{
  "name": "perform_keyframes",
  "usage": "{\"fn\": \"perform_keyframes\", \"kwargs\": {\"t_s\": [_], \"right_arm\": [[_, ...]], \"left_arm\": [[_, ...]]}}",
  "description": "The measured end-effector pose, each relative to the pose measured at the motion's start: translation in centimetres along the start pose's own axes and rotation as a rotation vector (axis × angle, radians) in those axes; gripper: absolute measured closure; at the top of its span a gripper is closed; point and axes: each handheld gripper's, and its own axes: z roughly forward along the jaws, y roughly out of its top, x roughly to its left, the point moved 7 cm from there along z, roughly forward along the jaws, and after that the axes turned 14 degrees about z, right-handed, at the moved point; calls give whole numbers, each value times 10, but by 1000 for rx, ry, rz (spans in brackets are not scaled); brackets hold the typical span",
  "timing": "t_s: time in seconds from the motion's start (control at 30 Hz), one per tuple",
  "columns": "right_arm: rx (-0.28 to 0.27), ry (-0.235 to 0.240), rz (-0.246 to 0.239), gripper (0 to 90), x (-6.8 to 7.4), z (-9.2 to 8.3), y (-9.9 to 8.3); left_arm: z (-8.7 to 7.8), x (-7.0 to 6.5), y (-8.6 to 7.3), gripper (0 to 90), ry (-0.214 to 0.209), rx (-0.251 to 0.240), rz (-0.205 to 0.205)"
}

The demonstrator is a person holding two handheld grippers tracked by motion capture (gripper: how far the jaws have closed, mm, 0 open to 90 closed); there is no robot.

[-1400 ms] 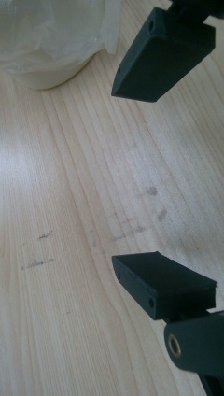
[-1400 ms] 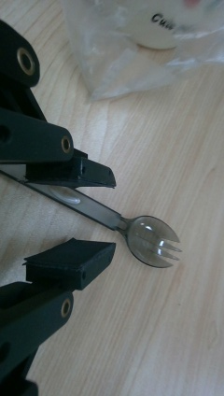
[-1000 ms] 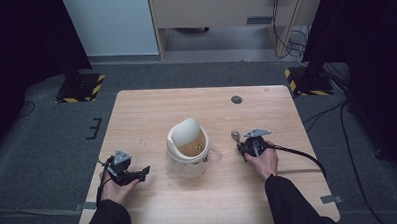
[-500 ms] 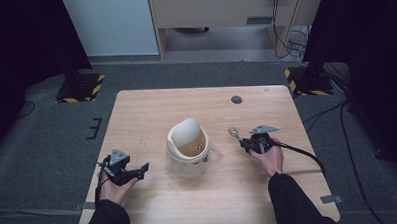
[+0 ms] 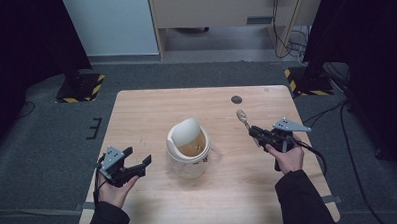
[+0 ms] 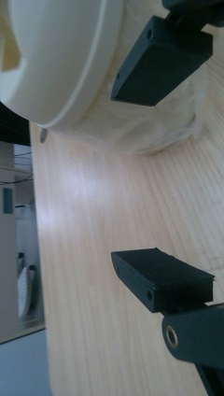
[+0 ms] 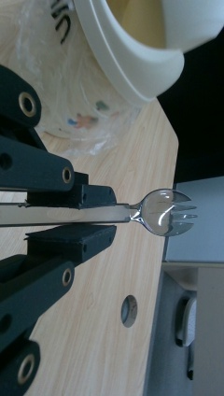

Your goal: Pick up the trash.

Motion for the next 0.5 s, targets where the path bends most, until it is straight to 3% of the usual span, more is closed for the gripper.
{"fn": "perform_keyframes", "kwargs": {"t_s": [0.1,0.27,0.4,0.5], "right_arm": [[-24,16,-6,800,6,-8,3],[-68,52,-3,800,13,-19,8],[-77,67,-7,800,15,-24,8],[-88,82,-15,800,18,-28,10]], "left_arm": [[-4,-2,10,188,5,-32,14],[-10,-3,26,189,7,-86,2],[-14,-1,38,189,31,-103,21],[-16,-3,49,206,24,-118,18]]}}
